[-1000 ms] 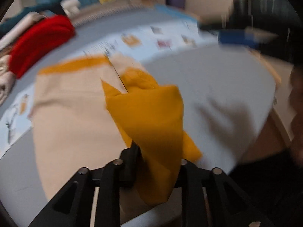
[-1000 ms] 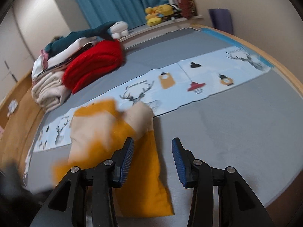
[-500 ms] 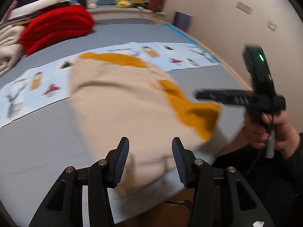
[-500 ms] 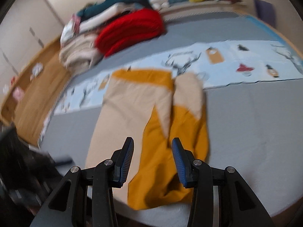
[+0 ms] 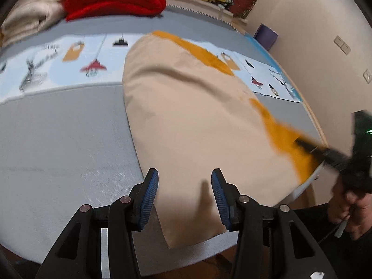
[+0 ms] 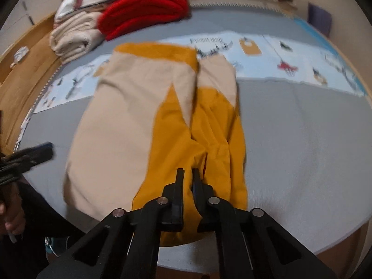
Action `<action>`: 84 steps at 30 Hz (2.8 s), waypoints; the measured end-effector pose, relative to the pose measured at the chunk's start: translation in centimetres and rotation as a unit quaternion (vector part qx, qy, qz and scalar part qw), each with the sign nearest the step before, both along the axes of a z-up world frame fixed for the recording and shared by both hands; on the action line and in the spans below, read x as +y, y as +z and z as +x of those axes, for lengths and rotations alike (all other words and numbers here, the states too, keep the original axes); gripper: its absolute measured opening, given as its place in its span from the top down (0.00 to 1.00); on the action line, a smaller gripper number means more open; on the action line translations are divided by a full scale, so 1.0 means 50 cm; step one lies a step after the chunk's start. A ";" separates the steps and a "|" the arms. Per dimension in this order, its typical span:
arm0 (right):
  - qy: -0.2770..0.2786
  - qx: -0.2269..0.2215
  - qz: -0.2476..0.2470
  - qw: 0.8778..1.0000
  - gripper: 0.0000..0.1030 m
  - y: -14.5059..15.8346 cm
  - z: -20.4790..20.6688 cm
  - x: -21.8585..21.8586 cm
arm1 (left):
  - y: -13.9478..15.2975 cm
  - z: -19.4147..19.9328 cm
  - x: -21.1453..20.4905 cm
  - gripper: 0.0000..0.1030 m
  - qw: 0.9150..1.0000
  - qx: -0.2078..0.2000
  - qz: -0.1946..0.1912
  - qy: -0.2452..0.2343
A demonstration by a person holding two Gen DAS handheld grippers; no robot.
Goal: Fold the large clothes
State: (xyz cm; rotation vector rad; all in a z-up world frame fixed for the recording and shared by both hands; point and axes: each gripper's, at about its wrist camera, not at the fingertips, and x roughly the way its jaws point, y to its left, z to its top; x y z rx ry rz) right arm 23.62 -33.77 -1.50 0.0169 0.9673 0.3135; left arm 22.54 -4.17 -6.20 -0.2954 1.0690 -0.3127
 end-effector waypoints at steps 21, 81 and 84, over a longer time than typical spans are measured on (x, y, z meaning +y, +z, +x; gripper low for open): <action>-0.082 0.103 -0.069 0.989 0.93 -0.095 0.019 -0.107 | -0.112 0.008 -0.071 0.43 0.990 0.116 0.049 -0.061; 0.088 0.119 -0.050 0.988 0.76 -0.144 0.207 -0.015 | -0.097 0.016 -0.048 0.46 0.995 0.083 0.043 -0.040; 0.114 0.181 -0.117 0.970 0.75 -0.214 0.186 -0.012 | -0.129 0.008 -0.062 0.42 0.989 0.116 0.059 -0.065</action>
